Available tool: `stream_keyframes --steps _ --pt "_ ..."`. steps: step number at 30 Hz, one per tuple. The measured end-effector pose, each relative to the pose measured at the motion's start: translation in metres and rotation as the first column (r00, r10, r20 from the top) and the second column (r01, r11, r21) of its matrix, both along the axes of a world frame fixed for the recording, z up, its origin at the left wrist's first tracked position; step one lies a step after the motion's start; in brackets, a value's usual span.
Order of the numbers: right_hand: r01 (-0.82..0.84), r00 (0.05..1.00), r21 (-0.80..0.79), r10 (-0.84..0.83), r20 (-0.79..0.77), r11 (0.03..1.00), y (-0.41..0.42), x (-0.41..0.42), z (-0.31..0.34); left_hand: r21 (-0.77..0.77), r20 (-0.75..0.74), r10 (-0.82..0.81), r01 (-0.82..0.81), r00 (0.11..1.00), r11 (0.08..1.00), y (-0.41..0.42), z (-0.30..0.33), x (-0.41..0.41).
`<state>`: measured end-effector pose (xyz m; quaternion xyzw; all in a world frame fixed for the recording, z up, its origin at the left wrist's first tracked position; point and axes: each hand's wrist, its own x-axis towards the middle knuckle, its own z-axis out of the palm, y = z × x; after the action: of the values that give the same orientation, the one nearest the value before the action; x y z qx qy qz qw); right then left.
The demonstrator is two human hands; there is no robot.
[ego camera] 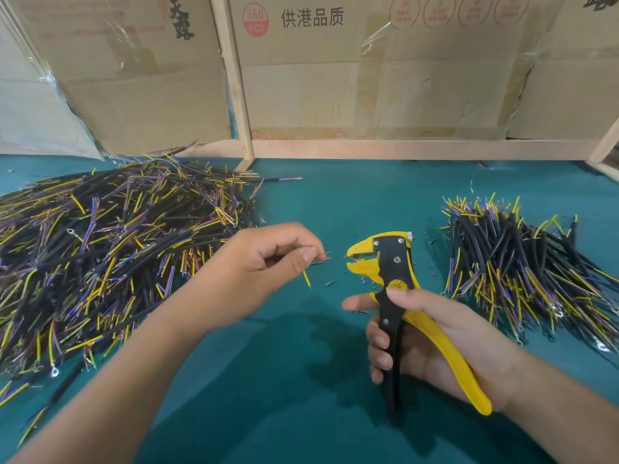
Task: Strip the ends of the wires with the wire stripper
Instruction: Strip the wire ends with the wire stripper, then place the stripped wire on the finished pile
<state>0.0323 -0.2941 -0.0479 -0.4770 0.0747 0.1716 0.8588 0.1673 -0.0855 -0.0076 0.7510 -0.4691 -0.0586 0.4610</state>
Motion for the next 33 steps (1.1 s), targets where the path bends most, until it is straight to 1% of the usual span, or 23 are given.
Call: stream_keyframes --steps 5,9,12,17,21,22,23,24,25,27,28,29,30,31,32,33 --pt "-0.027 1.0 0.01 0.027 0.016 1.0 -0.001 0.0 -0.002 -0.042 -0.053 -0.015 0.013 0.999 0.999 0.001 0.003 -0.002" --pt "-0.045 0.999 0.025 0.044 0.03 0.999 -0.002 0.0 -0.004 0.0 0.02 -0.016 0.016 1.0 1.0 0.002 0.007 -0.004" --pt "-0.049 0.998 0.022 0.048 0.032 0.999 -0.004 0.0 -0.006 -0.001 0.078 -0.007 0.007 0.997 1.0 0.001 0.008 -0.005" --pt "-0.059 0.998 0.043 0.058 0.028 0.997 -0.007 0.002 -0.01 -0.073 0.086 0.011 -0.005 0.996 0.997 0.0 0.011 -0.009" --pt "-0.085 0.996 0.068 0.084 0.017 0.994 -0.009 0.003 -0.012 -0.16 0.039 0.104 -0.097 0.994 0.982 -0.01 0.018 -0.014" --pt "-0.096 0.995 0.086 0.094 0.021 0.992 -0.011 0.003 -0.014 -0.168 -0.017 0.093 -0.095 0.996 0.981 -0.016 0.022 -0.016" --pt "-0.107 0.994 0.099 0.105 0.024 0.989 -0.012 0.004 -0.016 -0.167 -0.111 0.048 -0.066 0.993 0.984 -0.022 0.028 -0.019" --pt "-0.115 0.993 0.107 0.113 0.023 0.988 -0.012 0.004 -0.016 -0.154 -0.2 -0.02 -0.011 0.98 0.988 -0.029 0.034 -0.021" --pt "-0.119 0.993 0.112 0.117 0.017 0.987 -0.013 0.005 -0.017 -0.132 -0.259 -0.084 0.05 0.962 0.99 -0.037 0.042 -0.026" --pt "-0.109 0.994 0.111 0.111 -0.009 0.988 -0.013 0.007 -0.019 -0.119 -0.293 -0.15 0.12 0.944 0.986 -0.055 0.059 -0.037" --pt "-0.1 0.994 0.106 0.103 -0.021 0.989 -0.013 0.008 -0.019 -0.151 -0.327 -0.154 0.11 0.932 0.982 -0.066 0.068 -0.043" --pt "-0.094 0.995 0.108 0.098 -0.028 0.99 -0.013 0.009 -0.021 -0.191 -0.392 -0.164 0.095 0.905 0.977 -0.079 0.077 -0.047" --pt "-0.094 0.995 0.111 0.098 -0.025 0.989 -0.014 0.009 -0.023 -0.219 -0.465 -0.168 0.071 0.869 0.973 -0.093 0.086 -0.051" --pt "-0.099 0.994 0.11 0.103 -0.033 0.989 -0.014 0.01 -0.025 -0.25 -0.544 -0.198 0.068 0.816 0.966 -0.11 0.094 -0.053" --pt "-0.099 0.993 0.123 0.105 -0.047 0.988 -0.015 0.01 -0.025 -0.237 -0.597 -0.191 0.056 0.779 0.97 -0.125 0.1 -0.053" --pt "-0.101 0.992 0.14 0.11 -0.055 0.985 -0.015 0.011 -0.027 -0.204 -0.609 -0.155 0.036 0.778 0.978 -0.14 0.102 -0.05"
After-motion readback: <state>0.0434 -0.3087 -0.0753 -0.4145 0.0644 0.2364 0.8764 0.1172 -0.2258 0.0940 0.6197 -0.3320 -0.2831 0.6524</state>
